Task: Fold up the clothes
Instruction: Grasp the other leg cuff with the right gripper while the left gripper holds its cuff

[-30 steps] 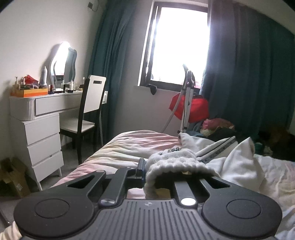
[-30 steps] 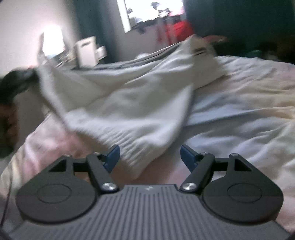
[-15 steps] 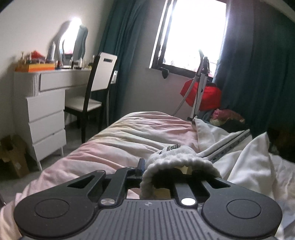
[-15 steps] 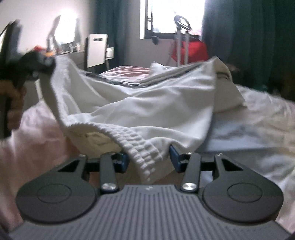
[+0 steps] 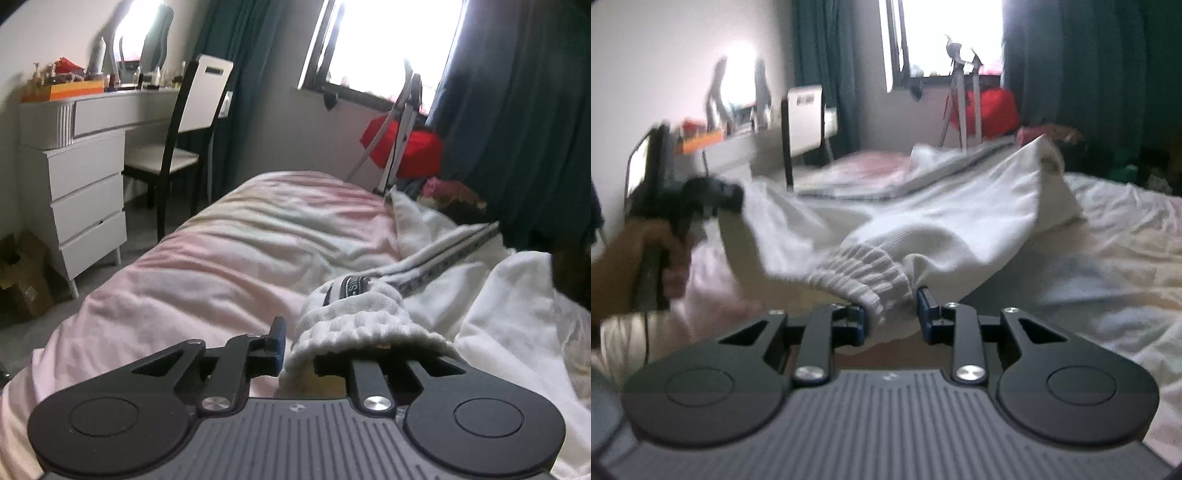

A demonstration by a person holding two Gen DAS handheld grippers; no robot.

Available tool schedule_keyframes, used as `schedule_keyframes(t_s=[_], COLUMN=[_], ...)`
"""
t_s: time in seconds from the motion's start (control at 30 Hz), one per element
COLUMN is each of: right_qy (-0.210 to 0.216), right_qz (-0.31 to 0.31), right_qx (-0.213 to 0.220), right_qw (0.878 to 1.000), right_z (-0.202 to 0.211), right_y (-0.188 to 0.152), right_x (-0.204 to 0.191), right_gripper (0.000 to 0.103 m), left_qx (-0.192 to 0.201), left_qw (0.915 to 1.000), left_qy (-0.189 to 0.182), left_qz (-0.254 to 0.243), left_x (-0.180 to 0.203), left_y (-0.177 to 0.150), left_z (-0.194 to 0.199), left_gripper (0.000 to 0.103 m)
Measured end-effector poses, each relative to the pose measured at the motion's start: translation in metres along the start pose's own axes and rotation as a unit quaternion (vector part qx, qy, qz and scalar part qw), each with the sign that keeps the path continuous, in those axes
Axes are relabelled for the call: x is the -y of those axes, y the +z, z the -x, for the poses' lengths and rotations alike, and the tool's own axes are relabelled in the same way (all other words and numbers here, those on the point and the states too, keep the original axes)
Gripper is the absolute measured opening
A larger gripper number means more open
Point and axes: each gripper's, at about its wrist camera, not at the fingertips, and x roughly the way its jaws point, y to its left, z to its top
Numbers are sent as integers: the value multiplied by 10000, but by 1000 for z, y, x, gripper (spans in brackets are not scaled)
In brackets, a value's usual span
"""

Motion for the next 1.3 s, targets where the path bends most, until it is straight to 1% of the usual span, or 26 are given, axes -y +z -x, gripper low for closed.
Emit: schedule_keyframes(t_s=[0.07,0.13,0.17,0.23,0.3,0.37,0.43,0.5,0.53,0.57,0.63,0.67,0.7,0.77,0.83,0.9,0.93,0.97,1.03,1.07,1.1,1.13,1.2,1.23,1.27,1.3], right_qy=[46,53,77,206,416,728,1045,1275,1333,1382,1122,911,693,790,981,1202,1316,1438,1651,1741,1831,1826,1755,1719,1683,1646], right_qz=[93,111,53,10,12,-26,-203,-630,-903,-1192,-1965,-2399,-2853,-3501,-4020,-4398,-4470,-4483,-4463,-4443,-4423,-4439,-4494,-4521,-4547,-4574], right_qx=[-399,-627,-700,-736,-728,-751,-753,-716,-677,-635,-511,-465,-421,-430,-485,-592,-636,-702,-832,-904,-976,-961,-872,-828,-784,-739], right_qw=[9992,9980,9975,9971,9965,9945,9915,9872,9846,9812,9727,9654,9550,9324,9091,8881,8825,8794,8756,8741,8725,8720,8716,8714,8711,8708], right_z=[-11,-16,-18,-15,-10,-5,0,6,8,8,8,5,2,-8,-19,-31,-36,-42,-54,-60,-65,-66,-65,-64,-64,-63], right_y=[-7,-9,-8,-5,-3,-1,-2,-3,-4,-4,-9,-14,-18,-28,-37,-45,-48,-50,-53,-55,-56,-57,-57,-57,-57,-57], right_x=[-1,-2,0,1,1,2,2,7,12,18,36,46,56,72,83,87,87,83,77,73,69,66,62,59,57,55], right_gripper=[34,36,39,51,74,81,82,82,81,81,81,83,84,84,84,84,84,83,83,83,82,81,78,76,66,59], left_qx=[-79,-192,-285,-469,-617,-650,-657,-545,-467,-388,-297,-299,-310,-376,-549,-740,-795,-851,-956,-971,-953,-941,-927,-869,-794,-717], left_qw=[9998,9994,9990,9980,9970,9968,9968,9968,9961,9947,9898,9872,9850,9831,9813,9785,9769,9751,9710,9703,9721,9746,9789,9802,9819,9844], left_qy=[149,271,317,413,477,436,338,136,3,-146,-579,-771,-899,-898,-844,-945,-1004,-1062,-1181,-1196,-1158,-1084,-876,-842,-803,-751], left_qz=[-54,-91,-103,-58,26,168,316,576,747,944,1271,1366,1443,1552,1641,1676,1713,1750,1848,1866,1806,1722,1597,1569,1518,1421], left_x=[-3,-6,-8,-14,-20,-27,-33,-41,-44,-47,-51,-51,-51,-49,-45,-41,-40,-38,-35,-34,-32,-30,-25,-23,-21,-20], left_y=[-3,-5,-6,-7,-8,-6,-3,-1,-1,-1,0,2,2,2,1,-2,-3,-5,-9,-11,-13,-14,-15,-15,-14,-12], left_z=[2,6,9,15,23,34,46,60,64,67,65,61,56,43,23,7,0,-6,-18,-23,-27,-31,-37,-39,-39,-38], left_gripper=[44,52,58,65,67,76,80,82,87,88,90,91,92,95,95,93,91,86,80,79,79,74,70,65,54,48])
